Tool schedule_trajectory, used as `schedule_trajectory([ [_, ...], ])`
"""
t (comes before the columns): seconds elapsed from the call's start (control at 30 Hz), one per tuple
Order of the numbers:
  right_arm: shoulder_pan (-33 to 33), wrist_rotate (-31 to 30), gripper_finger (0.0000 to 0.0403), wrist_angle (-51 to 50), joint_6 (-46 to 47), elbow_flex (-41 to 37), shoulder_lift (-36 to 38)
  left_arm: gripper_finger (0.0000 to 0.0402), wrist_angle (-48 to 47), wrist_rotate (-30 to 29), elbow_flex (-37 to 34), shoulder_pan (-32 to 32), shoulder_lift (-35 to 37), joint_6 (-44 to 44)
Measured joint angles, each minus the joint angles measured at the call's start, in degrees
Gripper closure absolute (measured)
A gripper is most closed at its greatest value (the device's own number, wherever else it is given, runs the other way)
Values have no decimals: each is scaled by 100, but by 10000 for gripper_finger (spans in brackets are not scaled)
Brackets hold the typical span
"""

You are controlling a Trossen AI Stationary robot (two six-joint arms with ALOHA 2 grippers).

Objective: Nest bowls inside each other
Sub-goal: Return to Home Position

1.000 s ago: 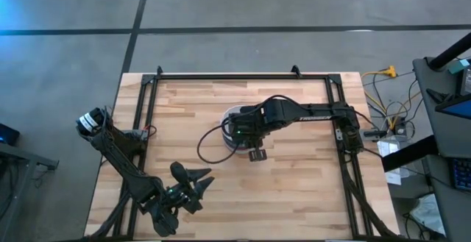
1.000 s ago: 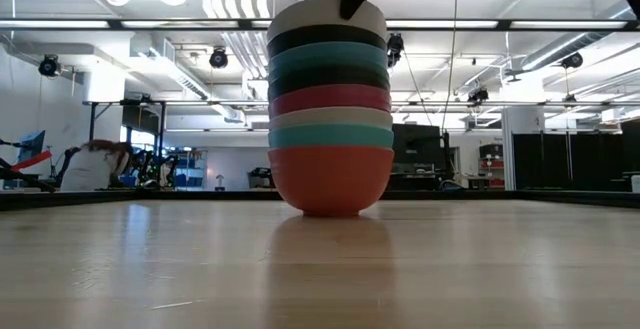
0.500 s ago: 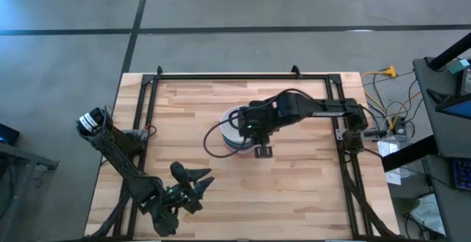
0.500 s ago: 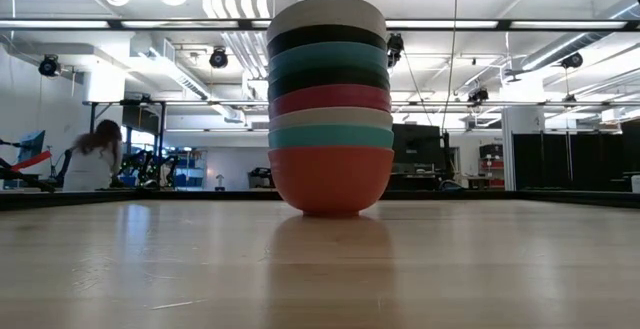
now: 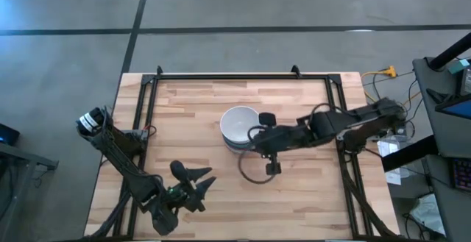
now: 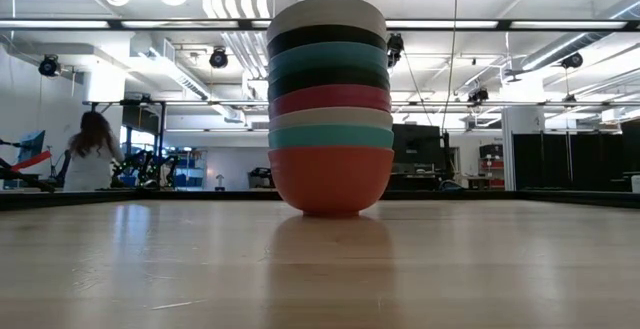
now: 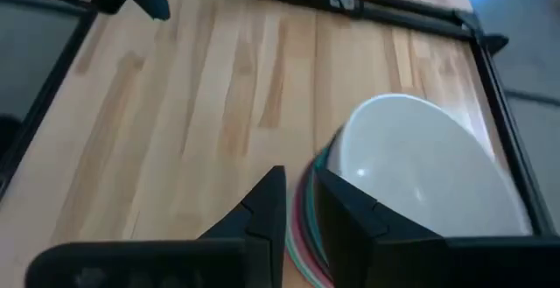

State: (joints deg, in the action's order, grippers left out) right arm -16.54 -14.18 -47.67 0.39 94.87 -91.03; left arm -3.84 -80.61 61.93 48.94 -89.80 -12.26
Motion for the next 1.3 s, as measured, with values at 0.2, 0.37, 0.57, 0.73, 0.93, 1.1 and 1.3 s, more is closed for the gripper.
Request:
schedule_trajectory([
  [0.2, 19, -76, 364, 2907, -26, -2604, 1058, 238, 336, 339, -6, -308, 22, 366],
  [0.37, 162, -107, 375, 5295, -237, -4115, 1832, 276, 334, 1080, -48, -665, 26, 703],
  [0.57, 462, -149, 377, 6884, -237, -5296, 2125, 376, 344, 1204, -52, -841, 28, 764],
  [0.73, 705, -302, 377, 6984, -242, -5514, 2120, 394, 347, 1187, -70, -964, 36, 941],
  [0.93, 863, -295, 377, 7030, -475, -5517, 2117, 400, 555, 1101, -372, -1234, 39, 1039],
  [1.1, 901, -292, 377, 6699, -458, -5475, 2115, 401, 640, 1080, -457, -1555, 120, 1018],
  [1.3, 908, -294, 377, 6212, -310, -5409, 2114, 401, 652, 1095, -472, -1929, 437, 868],
])
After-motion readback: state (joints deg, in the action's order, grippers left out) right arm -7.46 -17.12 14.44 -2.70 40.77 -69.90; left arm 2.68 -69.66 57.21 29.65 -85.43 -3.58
